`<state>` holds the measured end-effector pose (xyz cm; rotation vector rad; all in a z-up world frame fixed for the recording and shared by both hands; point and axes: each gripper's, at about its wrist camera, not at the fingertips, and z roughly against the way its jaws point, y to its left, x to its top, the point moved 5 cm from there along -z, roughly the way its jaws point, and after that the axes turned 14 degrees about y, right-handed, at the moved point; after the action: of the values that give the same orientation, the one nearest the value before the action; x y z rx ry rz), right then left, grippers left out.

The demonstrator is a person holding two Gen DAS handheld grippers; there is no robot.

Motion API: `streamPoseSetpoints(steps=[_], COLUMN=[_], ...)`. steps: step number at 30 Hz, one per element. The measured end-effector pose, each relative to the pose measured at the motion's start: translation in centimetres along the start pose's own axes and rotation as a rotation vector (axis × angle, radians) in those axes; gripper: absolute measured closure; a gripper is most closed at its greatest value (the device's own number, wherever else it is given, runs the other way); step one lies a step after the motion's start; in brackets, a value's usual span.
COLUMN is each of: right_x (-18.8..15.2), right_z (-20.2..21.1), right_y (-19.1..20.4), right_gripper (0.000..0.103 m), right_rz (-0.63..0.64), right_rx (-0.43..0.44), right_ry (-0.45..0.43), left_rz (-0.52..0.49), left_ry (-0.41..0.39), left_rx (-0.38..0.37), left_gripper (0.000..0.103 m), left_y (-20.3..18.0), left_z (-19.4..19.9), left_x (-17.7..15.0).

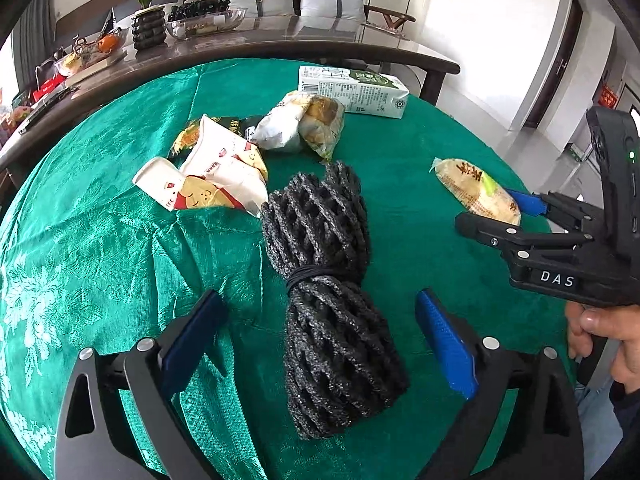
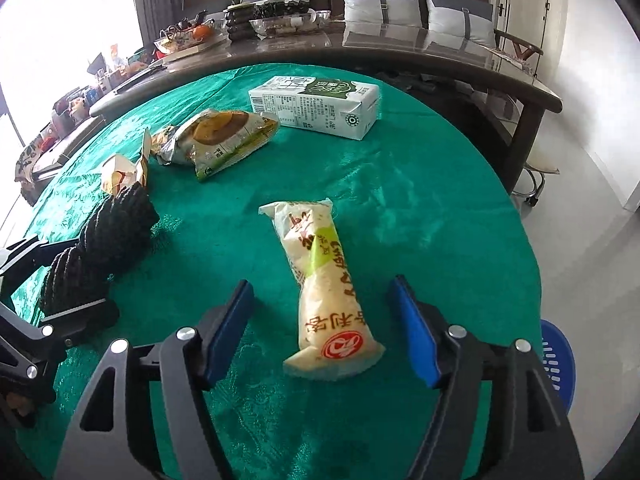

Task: Collect trash
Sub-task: 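Grasp the black mesh nets with the left tool while the right tool grasps the cream snack bar, then carry both items over the blue wastebasket and open both tools to drop them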

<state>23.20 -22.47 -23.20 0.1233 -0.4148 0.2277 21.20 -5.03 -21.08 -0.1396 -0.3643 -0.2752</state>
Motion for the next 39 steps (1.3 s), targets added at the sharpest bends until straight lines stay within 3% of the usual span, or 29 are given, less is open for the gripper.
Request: streamPoseSetpoints(steps=[5, 13, 16, 18, 21, 23, 25, 29, 32, 33, 34, 35, 37, 39], right_x=[0.1, 0.2, 0.3, 0.6, 1.4, 2.3, 3.1, 4.1, 4.0, 3.9, 3.8, 3.8, 3.7, 3.8], right_z=[-0.1, 0.1, 0.4, 0.5, 1.0, 1.2, 1.3, 0.8, 0.4, 0.1, -0.1, -0.2, -0.2, 0.6], right_y=[0.2, -0.3, -0.6, -0.7, -0.6, -0.3, 0.0, 0.2, 0.1, 0.1, 0.1, 0.1, -0.3, -0.9], right_gripper=[0.028, 0.027, 0.027, 0.027, 0.027, 0.027, 0.031, 0.041, 0.045, 0.046, 0.053, 0.063, 0.083, 0.086], right_rz=[0.013, -0.004, -0.005, 0.006, 0.036, 0.077, 0.111, 0.131, 0.137, 0.138, 0.137, 0.135, 0.114, 0.092], right_rx=[-0.005, 0.057, 0.091, 0.095, 0.1, 0.085, 0.073, 0.08, 0.086, 0.098, 0.113, 0.124, 0.145, 0.155], right_ry=[0.007, 0.008, 0.052, 0.099, 0.143, 0.173, 0.197, 0.248, 0.278, 0.293, 0.302, 0.305, 0.297, 0.269], left_rz=[-0.05, -0.045, -0.062, -0.073, -0.039, -0.035, -0.053, -0.06, -0.047, -0.045, -0.041, -0.037, -0.015, -0.005], left_ry=[0.028, 0.028, 0.038, 0.079, 0.008, -0.001, 0.007, 0.059, 0.075, 0.084, 0.093, 0.101, 0.104, 0.092], left_rx=[0.092, 0.093, 0.092, 0.06, -0.066, -0.092, -0.069, -0.019, -0.019, -0.012, -0.007, -0.007, -0.016, -0.029], left_gripper=[0.005, 0.004, 0.004, 0.005, 0.005, 0.005, 0.005, 0.026, 0.033, 0.041, 0.047, 0.061, 0.064, 0.067], left_y=[-0.8, -0.7, -0.7, -0.7, -0.2, -0.2, -0.4, -0.5, -0.4, -0.3, -0.3, -0.1, 0.1, 0.0], left_z=[-0.6, -0.6, -0.4, -0.1, 2.3, 3.0, 3.1, 1.9, 1.8, 1.6, 1.5, 1.2, 1.2, 1.8], left_x=[-0.2, -0.3, -0.4, -0.3, 0.5, 1.2, 2.0, 2.7, 2.4, 2.2, 2.0, 1.9, 1.6, 1.5])
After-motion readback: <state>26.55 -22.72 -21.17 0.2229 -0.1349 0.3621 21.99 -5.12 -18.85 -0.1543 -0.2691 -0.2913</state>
